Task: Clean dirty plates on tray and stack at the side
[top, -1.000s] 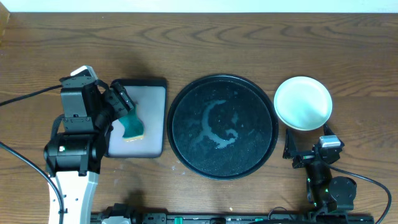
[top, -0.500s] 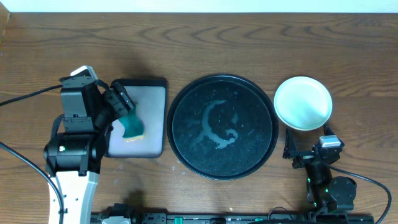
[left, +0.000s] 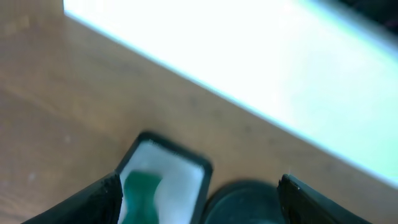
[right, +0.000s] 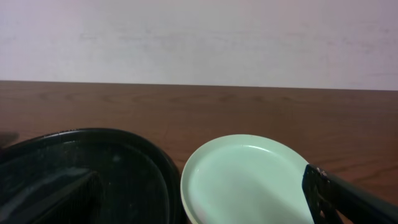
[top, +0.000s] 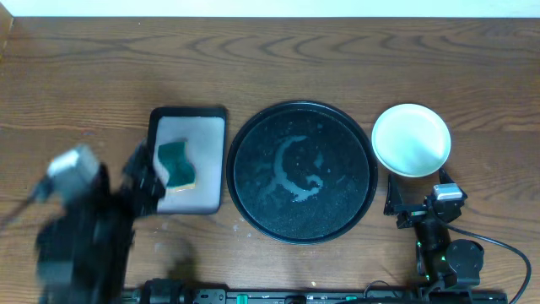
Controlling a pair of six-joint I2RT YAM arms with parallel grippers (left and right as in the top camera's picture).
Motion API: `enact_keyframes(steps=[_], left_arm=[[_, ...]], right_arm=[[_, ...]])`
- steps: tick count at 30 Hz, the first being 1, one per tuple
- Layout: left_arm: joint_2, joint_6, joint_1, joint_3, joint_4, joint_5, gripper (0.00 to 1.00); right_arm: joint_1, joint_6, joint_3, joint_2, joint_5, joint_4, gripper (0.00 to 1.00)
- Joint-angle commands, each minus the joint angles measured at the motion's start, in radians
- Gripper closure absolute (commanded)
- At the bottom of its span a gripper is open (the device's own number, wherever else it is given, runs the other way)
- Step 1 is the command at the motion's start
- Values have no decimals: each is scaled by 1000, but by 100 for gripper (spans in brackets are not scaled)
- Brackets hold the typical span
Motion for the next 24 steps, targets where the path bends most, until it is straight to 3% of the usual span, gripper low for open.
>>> enact_keyframes(steps=[1,11,16,19,24], left_arm=[[-171,14,1,-5,-25,-21,20],[-516,13,1,-92,-147,-20,20],[-512,-7,2,-165,-142,-16,20],[-513,-33,2,-241,-15,-16,20],[-513,-55,2,-449,443,5,20]], right_arm=[[12,-8,-1,-7,3,-4,1],[12,-8,-1,-7,3,-4,1],[12,-8,-1,-7,3,-4,1],[12,-8,-1,-7,3,-4,1],[12,-8,-1,-7,3,-4,1]])
